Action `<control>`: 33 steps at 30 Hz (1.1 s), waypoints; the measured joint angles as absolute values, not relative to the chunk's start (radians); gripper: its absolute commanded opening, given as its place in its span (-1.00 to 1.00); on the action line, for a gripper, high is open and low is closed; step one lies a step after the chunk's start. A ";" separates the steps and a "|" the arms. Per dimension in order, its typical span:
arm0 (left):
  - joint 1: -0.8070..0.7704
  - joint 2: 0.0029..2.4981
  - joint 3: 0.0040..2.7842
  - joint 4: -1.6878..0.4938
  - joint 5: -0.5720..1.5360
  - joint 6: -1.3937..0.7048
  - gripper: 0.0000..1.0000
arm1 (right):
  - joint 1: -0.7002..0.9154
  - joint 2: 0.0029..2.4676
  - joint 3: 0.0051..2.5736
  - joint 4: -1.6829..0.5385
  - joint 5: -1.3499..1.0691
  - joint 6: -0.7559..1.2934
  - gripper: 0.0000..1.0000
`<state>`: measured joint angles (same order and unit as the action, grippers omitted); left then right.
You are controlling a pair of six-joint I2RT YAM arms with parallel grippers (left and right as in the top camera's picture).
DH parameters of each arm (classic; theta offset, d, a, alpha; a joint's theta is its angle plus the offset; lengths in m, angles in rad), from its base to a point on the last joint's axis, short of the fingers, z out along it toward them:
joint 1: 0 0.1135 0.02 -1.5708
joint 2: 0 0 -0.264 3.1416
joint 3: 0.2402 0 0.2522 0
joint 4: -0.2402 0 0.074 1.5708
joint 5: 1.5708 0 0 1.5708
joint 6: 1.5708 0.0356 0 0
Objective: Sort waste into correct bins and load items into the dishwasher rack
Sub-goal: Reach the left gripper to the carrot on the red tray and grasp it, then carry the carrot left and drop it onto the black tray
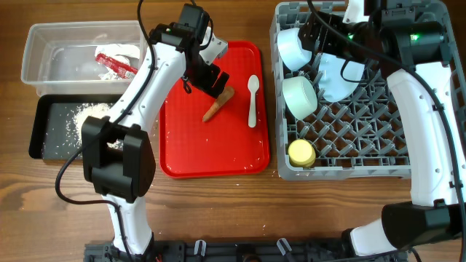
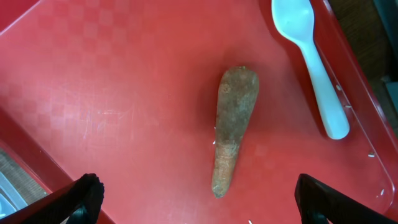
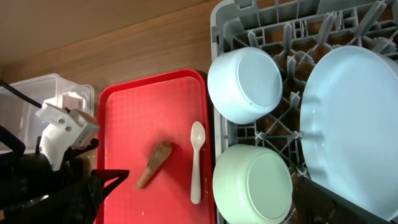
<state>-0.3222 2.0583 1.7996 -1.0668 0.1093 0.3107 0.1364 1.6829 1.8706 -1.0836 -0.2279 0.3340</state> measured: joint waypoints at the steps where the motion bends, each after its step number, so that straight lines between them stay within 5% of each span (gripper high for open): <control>1: -0.322 2.063 1.800 -1.067 0.109 0.317 1.00 | 0.136 1.683 1.871 -1.085 -0.228 0.334 0.99; 19: -0.355 2.256 1.799 -1.023 0.106 0.392 0.63 | 0.136 1.683 1.871 -1.085 -0.228 0.334 1.00; 22: -0.355 2.286 1.800 -1.018 0.104 0.393 0.41 | 0.136 1.683 1.871 -1.085 -0.228 0.334 1.00; 28: -0.355 2.292 1.800 -1.012 0.134 0.406 -0.66 | 0.136 1.683 1.871 -1.085 -0.227 0.334 0.99; 33: -0.353 2.293 1.800 -1.013 0.148 0.363 -0.84 | 0.136 1.683 1.871 -1.085 -0.226 0.334 0.99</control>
